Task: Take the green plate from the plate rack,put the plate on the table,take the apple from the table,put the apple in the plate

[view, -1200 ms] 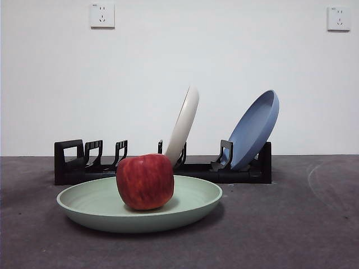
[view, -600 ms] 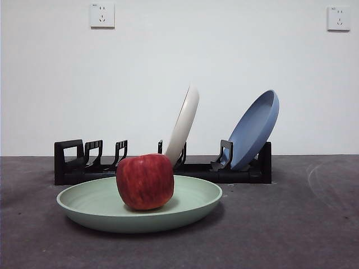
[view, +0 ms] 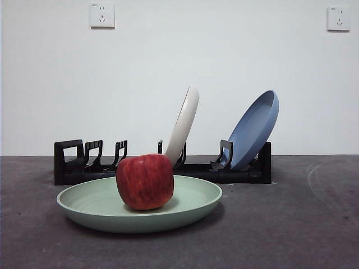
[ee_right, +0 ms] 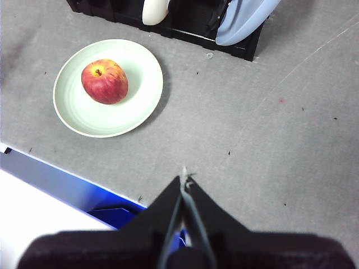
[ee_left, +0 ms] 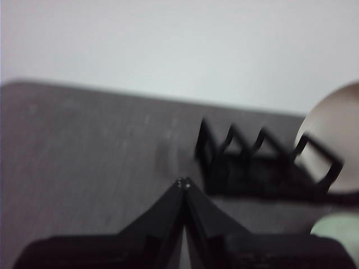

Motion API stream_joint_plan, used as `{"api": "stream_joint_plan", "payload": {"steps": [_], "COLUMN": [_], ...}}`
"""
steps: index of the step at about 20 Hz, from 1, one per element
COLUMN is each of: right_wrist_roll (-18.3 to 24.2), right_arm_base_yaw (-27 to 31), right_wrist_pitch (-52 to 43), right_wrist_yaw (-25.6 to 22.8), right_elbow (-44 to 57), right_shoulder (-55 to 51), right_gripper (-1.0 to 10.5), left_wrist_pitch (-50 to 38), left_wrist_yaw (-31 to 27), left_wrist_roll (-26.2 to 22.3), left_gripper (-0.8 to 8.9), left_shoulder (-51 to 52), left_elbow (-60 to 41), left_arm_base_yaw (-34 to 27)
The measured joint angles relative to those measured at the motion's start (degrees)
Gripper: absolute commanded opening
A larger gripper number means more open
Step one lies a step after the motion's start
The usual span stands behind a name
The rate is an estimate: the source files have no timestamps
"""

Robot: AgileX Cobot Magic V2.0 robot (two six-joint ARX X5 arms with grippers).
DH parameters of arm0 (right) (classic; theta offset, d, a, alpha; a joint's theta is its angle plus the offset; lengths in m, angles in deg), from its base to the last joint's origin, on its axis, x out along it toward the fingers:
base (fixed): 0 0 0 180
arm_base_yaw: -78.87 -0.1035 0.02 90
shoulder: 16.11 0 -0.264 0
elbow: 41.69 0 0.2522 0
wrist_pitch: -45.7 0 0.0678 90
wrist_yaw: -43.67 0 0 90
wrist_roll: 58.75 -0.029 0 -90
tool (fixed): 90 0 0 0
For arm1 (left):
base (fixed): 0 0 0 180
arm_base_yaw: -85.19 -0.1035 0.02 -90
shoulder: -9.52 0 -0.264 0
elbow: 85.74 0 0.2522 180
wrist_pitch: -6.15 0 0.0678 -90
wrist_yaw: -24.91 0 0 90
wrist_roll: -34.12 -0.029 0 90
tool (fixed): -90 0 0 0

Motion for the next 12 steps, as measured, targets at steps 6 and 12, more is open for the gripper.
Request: {"api": "stream_joint_plan", "payload": {"steps": [6, 12], "right_wrist_roll": [0.0, 0.0], "right_arm_base_yaw": [0.0, 0.0], "right_wrist_pitch": [0.02, 0.02], "right_wrist_yaw": [0.0, 0.0], "right_elbow": [0.0, 0.0], "right_shoulder": [0.0, 0.0], "right_gripper": [0.0, 0.0], "left_wrist_pitch": [5.75, 5.73], "left_wrist_yaw": [0.13, 0.15], "left_wrist_roll": [-0.04, -0.04], "left_gripper": [-0.04, -0.04], "left_shoulder": [0.0, -0.04], "left_elbow": [0.0, 0.0], "left_arm_base_yaw": [0.0, 0.0]}}
